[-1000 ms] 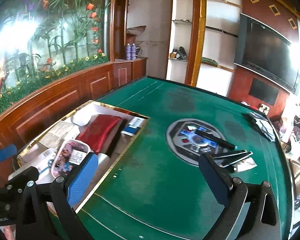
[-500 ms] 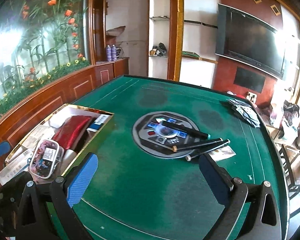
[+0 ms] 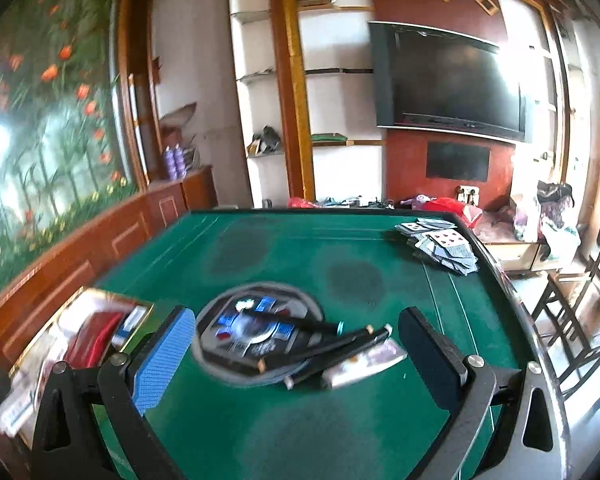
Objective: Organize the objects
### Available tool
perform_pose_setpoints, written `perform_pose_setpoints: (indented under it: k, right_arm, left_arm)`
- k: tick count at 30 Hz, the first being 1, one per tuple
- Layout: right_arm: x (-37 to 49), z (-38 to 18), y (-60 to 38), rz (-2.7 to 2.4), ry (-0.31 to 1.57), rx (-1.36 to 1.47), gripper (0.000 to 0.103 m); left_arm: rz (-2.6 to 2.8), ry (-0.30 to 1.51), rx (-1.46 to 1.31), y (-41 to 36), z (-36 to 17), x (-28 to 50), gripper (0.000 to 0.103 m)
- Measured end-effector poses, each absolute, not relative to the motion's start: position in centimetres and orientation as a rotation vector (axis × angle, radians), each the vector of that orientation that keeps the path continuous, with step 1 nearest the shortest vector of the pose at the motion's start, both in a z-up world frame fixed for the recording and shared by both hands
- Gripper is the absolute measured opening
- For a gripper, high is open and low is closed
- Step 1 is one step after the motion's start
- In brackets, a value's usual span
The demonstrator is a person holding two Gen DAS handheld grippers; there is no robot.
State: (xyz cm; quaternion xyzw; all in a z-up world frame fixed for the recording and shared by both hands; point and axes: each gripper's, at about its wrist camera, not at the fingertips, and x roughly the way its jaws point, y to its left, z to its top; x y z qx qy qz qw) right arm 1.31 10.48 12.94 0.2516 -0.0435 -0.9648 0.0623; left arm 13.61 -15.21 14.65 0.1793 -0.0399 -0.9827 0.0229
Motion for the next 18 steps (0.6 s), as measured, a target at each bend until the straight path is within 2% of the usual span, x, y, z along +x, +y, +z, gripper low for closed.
perform_pose_setpoints:
  k: [4, 8, 11, 14, 18]
  right_arm:
    - [-2.5, 11.8, 12.8, -2.964, -0.199, 0.875, 0.103]
    - [-3.7, 11.4, 14.0, -3.022, -0.147, 0.873, 0.103]
    - [-3.5, 11.0, 15.0, -3.066, -0.143, 0.81, 0.103]
    - [-3.7, 10.3, 16.2, -3.047, -0.241, 0.835, 0.103]
    - [-4.1, 9.8, 17.2, -3.006, -0.341, 0.886, 0.103]
  left_arm:
    - [-3.001, -0.251, 0.528, -14.7, 15.4, 12.6, 0.103]
    - [-2.893, -0.363, 0.382, -16.5, 17.8, 13.3, 0.103]
    - [-2.787, -0.28, 0.293, -20.2, 21.6, 13.7, 0.103]
    - [-2.716, -0.11, 0.23, -24.0, 24.7, 14.5, 0.103]
    - [-2.688, 0.076, 0.244, -27.1, 25.8, 15.1, 0.103]
